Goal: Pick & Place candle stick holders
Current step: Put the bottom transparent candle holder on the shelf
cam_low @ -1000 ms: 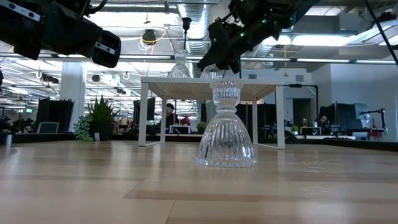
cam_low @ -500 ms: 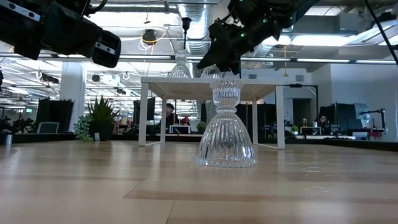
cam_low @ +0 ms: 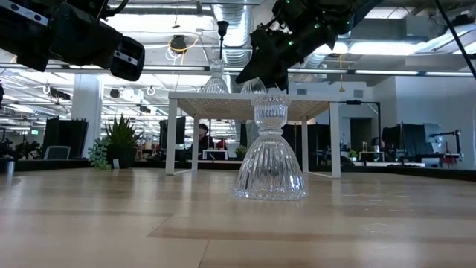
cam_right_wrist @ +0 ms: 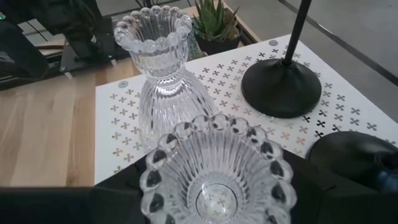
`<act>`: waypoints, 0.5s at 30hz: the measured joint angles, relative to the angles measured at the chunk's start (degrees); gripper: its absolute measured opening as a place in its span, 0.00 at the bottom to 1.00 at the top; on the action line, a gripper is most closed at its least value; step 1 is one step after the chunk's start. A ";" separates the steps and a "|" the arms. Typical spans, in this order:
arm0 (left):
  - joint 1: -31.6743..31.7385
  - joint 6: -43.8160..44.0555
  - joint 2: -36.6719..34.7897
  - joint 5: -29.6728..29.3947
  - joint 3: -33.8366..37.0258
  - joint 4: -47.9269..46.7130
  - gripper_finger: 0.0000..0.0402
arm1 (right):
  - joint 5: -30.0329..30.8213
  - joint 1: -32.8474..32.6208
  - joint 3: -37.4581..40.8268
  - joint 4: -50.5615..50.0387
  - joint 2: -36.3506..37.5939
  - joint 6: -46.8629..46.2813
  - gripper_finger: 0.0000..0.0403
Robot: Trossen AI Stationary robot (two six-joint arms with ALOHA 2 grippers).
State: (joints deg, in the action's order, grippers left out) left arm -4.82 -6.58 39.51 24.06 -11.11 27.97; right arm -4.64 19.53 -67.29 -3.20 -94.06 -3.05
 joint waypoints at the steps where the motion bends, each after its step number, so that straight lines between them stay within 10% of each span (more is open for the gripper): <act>1: 0.00 -0.01 0.00 0.01 0.00 0.00 0.02 | 0.00 0.00 0.00 0.02 0.00 0.00 0.53; 15: 0.00 -0.01 0.00 -0.01 0.00 0.00 0.02 | -0.02 -1.20 0.00 0.00 0.29 0.62 0.55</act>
State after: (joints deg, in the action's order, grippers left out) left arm -4.82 -6.59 39.51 24.05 -11.11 27.97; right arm -4.67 18.33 -67.29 -3.20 -93.77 -2.43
